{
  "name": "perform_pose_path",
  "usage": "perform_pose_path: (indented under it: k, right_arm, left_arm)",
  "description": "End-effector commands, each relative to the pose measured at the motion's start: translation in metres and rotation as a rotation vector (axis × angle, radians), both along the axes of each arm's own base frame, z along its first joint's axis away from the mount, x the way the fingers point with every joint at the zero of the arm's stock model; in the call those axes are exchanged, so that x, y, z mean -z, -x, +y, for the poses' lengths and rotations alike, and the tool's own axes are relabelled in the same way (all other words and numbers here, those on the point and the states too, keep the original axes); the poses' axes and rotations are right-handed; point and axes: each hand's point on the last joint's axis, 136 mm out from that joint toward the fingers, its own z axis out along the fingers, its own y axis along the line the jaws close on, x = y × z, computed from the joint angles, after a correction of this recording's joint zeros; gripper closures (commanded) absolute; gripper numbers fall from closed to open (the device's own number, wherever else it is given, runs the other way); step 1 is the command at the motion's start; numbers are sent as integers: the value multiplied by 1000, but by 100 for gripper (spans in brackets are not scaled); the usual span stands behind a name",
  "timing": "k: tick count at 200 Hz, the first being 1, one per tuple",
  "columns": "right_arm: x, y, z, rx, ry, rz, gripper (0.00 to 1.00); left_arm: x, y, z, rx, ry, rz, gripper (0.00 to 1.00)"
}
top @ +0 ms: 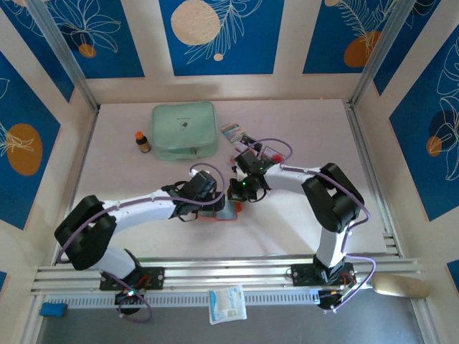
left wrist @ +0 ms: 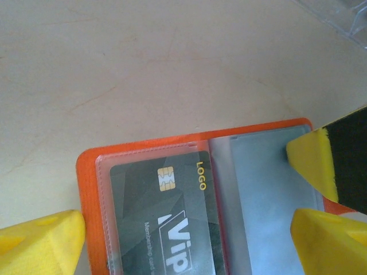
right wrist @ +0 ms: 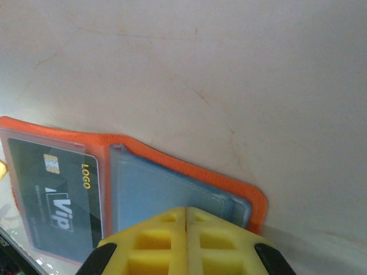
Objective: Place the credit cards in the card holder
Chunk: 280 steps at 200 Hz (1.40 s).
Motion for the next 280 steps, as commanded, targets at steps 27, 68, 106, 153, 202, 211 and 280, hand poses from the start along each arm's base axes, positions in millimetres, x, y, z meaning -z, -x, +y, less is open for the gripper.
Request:
perform_pose_path:
  k: [27,68,106,153,202,211,280]
  right_arm:
    - [9,7,12,-11,-45,65,100]
    - [10,6,14,-3,-64,79,100]
    - [12,6,19,-3,-79,91,100]
    - [13,7,20,-4,-78,96,100]
    - [15,8,19,-2,-74,100,100]
    - [15,8,19,-2,-73,101,100]
    - [12,6,23,-3,-83,97,100]
  left_arm:
    - [16,3,8,10,-64,-2,8]
    - [30,6,17,10,-119,11,8]
    - [36,6,20,11,-132,14,8]
    - [34,6,19,9,-122,6,7]
    - [19,3,13,12,-66,-39,6]
    - [19,2,12,17,-63,-39,6]
    - [39,8,19,11,-107,0,7]
